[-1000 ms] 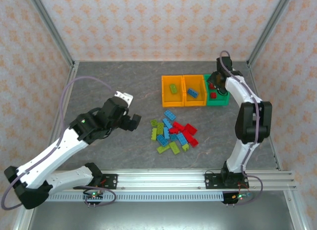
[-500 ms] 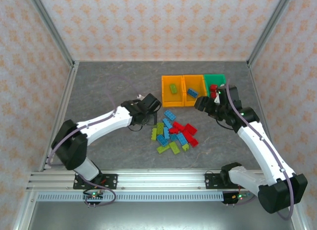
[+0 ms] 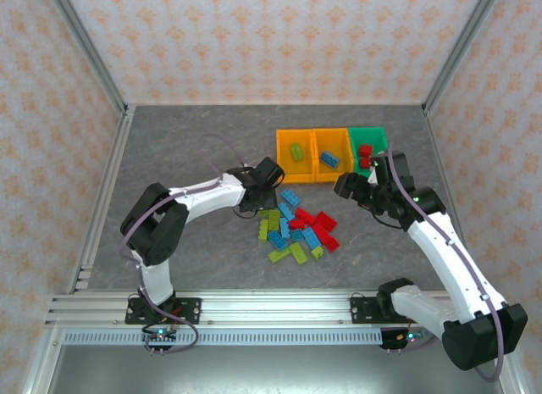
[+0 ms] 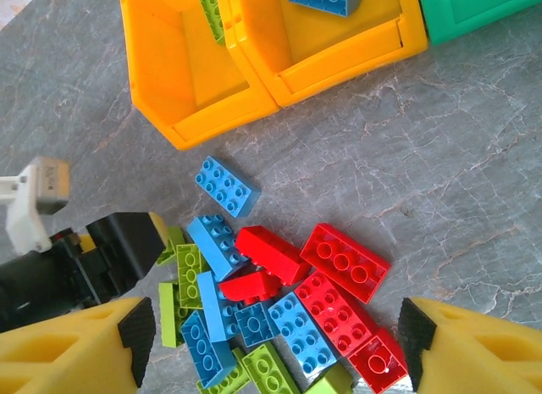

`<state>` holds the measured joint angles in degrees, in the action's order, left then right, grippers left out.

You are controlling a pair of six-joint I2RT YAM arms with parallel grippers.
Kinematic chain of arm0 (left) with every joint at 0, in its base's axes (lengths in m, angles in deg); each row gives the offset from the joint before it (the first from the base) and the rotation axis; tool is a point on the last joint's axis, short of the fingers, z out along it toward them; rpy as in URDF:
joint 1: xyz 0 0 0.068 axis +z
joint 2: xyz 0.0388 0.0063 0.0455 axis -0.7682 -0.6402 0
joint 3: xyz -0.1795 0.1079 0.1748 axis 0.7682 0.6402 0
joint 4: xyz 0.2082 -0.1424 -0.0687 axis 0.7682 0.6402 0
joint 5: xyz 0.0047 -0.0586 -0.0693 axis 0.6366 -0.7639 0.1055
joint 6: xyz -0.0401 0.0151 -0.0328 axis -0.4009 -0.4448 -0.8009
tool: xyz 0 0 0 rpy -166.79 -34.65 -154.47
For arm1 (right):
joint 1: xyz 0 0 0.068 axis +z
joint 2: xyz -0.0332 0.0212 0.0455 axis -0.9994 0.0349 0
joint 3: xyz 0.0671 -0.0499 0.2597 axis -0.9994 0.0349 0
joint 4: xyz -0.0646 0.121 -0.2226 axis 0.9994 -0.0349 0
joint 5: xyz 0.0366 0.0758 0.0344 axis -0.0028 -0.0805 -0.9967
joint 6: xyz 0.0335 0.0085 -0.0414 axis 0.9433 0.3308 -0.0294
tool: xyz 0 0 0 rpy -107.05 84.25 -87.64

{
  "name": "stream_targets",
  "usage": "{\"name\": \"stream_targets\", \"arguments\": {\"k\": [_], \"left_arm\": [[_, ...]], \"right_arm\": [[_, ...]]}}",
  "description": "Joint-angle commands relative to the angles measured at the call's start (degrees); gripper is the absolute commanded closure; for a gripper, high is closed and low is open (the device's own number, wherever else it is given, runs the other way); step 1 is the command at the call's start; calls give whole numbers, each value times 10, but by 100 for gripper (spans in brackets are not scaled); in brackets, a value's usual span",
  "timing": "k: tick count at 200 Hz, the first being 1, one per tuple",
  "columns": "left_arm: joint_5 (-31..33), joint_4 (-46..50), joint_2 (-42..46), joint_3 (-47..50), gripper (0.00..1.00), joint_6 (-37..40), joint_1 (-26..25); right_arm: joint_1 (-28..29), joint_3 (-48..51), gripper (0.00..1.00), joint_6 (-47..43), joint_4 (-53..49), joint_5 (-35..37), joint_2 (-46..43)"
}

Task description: Sort the legos into containers by color

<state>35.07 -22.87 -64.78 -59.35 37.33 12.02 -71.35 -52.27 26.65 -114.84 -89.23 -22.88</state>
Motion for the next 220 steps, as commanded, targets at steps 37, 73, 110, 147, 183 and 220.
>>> {"name": "stream_targets", "arguments": {"k": [37, 73, 110, 147, 183, 220], "left_arm": [[-59, -27, -28, -3, 48, -6, 2], [-56, -8, -21, -2, 59, -3, 2], [-31, 9, 11, -8, 69, 1, 2], [32, 25, 64, -69, 71, 51, -5], [74, 18, 4, -210, 70, 123, -5], [119, 37, -157, -426, 69, 188, 5]], "right_arm": [[5, 17, 22, 12, -20, -2, -23], [17, 13, 22, 13, -25, -14, -25], [20, 8, 22, 16, -20, -18, -25], [20, 2, 21, 15, -14, -14, -25], [20, 5, 21, 18, -2, -10, -24], [19, 7, 21, 21, -2, -2, -25]]}}
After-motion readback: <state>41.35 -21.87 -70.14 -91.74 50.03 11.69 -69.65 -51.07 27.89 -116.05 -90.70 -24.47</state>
